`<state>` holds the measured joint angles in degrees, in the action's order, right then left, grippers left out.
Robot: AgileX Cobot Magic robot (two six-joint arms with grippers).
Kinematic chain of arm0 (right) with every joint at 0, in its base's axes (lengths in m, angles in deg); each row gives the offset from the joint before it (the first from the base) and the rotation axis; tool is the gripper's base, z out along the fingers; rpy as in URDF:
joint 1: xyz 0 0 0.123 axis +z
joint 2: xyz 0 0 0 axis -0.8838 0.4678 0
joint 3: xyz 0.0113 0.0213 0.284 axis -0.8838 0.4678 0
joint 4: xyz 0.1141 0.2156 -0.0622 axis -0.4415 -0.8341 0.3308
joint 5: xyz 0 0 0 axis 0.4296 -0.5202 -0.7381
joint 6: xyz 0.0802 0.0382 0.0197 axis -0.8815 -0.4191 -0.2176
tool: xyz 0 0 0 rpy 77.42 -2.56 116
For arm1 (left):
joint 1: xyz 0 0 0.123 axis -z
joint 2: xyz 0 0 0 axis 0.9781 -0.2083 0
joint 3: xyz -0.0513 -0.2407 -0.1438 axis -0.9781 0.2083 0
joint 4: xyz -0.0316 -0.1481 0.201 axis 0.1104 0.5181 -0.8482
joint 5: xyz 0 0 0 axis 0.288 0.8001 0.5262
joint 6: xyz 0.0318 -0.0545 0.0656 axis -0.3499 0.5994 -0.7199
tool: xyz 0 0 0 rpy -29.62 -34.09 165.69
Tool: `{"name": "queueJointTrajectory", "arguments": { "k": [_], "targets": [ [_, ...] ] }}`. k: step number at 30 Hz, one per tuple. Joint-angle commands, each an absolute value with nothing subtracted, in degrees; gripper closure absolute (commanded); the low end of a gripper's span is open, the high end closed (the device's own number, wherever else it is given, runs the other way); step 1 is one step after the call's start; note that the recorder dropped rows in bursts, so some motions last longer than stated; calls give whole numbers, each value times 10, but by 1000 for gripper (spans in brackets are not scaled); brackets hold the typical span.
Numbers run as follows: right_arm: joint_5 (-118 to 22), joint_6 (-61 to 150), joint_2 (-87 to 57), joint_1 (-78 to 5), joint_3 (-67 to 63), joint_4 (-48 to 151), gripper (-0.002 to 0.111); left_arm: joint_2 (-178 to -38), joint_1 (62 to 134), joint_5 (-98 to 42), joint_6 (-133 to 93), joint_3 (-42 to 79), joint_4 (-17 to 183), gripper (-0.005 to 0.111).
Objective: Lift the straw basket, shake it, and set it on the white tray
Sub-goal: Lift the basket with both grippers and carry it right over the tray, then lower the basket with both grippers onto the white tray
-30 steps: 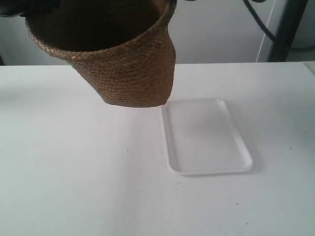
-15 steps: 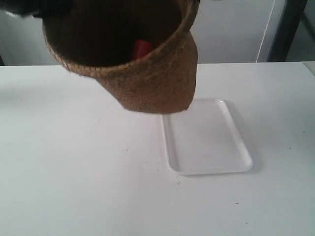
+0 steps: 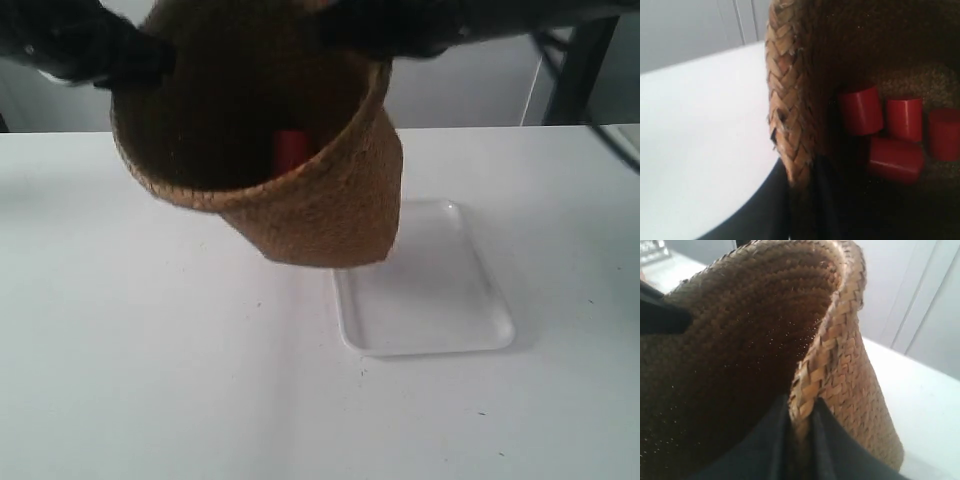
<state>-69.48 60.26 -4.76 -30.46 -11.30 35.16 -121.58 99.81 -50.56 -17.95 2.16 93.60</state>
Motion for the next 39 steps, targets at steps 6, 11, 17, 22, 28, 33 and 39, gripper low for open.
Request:
{"name": "queueJointTrajectory", "arguments": {
  "k": [6, 11, 17, 22, 28, 33, 39],
  "targets": [
    [-718, 613, -53, -296, -149, 361, 108, -1231, 1027, -542, -192, -41, 952, 107],
    [-731, 615, -76, -296, -180, 360, 108, -1241, 1028, -562, -192, -68, 956, 107],
    [-752, 586, -48, -307, -126, 413, 108, -1282, 1040, -580, -189, -55, 962, 107],
    [-745, 475, -98, -349, -138, 515, 108, -1258, 1076, -544, -185, -95, 967, 107],
    [-777, 435, -76, -492, -97, 479, 108, -1305, 1081, -533, -177, -97, 971, 107],
    [-721, 469, -75, -522, -68, 422, 108, -1332, 1094, -487, -177, -97, 978, 107],
    [-721, 483, -47, -525, -68, 406, 108, -1370, 1103, -485, -177, -117, 986, 107]
  ]
}}
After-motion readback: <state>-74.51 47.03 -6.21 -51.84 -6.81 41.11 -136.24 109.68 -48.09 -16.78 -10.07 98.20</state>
